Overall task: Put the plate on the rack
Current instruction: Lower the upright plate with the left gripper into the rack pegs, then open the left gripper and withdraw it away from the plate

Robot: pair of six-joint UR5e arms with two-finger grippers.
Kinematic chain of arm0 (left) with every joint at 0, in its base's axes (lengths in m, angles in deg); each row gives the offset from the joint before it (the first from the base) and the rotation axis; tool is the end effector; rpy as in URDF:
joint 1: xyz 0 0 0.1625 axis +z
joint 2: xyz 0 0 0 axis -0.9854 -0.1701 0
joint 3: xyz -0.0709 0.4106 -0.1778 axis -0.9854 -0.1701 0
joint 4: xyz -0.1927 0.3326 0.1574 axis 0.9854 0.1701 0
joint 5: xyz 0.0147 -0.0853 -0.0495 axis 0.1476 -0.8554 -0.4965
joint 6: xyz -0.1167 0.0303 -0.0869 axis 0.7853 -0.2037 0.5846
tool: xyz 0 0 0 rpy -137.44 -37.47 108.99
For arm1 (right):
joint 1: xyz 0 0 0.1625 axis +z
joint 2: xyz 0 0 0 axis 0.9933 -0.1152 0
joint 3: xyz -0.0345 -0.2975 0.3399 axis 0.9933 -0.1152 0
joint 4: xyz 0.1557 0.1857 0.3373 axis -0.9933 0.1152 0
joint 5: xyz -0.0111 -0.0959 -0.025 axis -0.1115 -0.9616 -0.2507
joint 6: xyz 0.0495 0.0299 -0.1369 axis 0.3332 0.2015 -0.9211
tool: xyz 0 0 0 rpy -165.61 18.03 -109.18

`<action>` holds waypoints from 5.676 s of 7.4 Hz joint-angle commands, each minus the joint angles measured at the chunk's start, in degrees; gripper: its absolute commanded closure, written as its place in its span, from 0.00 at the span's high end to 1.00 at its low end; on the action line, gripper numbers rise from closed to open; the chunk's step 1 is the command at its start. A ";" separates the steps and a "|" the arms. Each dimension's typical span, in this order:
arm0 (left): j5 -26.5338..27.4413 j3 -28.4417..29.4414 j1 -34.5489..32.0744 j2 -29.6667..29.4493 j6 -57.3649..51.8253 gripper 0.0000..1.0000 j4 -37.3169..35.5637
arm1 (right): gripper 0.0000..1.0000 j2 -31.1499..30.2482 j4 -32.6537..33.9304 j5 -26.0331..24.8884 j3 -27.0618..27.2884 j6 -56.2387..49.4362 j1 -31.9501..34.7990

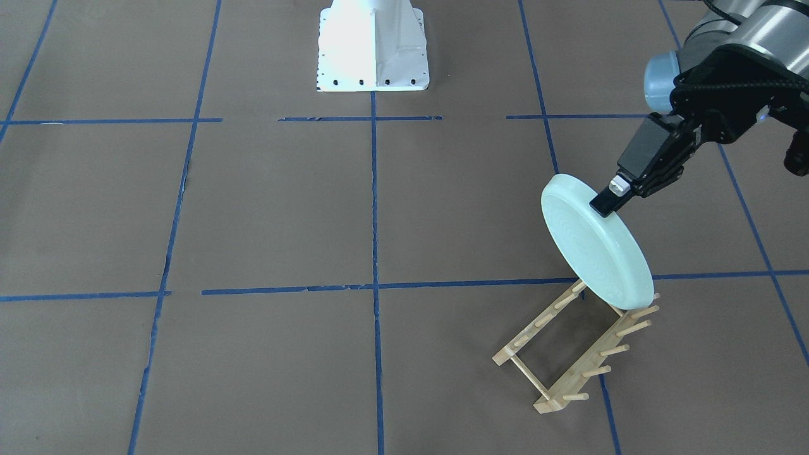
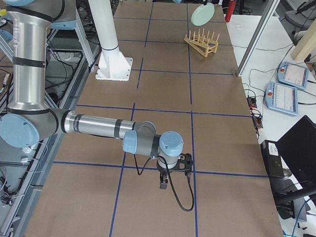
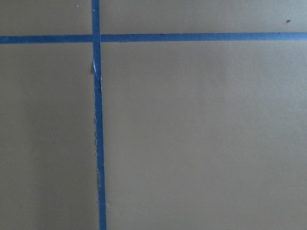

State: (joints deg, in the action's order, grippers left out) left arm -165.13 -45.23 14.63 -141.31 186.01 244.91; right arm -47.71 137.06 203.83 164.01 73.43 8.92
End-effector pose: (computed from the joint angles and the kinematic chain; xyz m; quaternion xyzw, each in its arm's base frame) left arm 0.2237 -0.6205 0.2422 0.1426 0.7493 -0.2371 0.6017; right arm 0.0516 -0.4276 0.7658 -0.0312 -0.3581 0.0055 0.9331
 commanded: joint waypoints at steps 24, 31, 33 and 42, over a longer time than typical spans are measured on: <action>17.06 27.41 7.39 -6.52 8.19 0.00 18.74 | 1.00 0.00 0.00 0.00 0.00 -0.03 -0.01; 17.77 27.85 7.92 -6.25 7.05 1.00 18.74 | 1.00 0.00 0.00 0.00 0.00 0.06 -0.01; 17.76 27.76 7.84 -6.17 5.38 1.00 18.74 | 1.00 0.00 0.00 0.00 0.00 0.06 0.07; 0.98 2.13 -3.22 14.82 -43.06 1.00 -9.32 | 1.00 0.00 0.00 0.00 0.00 0.06 -0.01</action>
State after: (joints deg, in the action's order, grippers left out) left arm -163.35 -39.09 13.57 -129.86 152.35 242.09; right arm -47.71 137.06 203.83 164.01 73.49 8.90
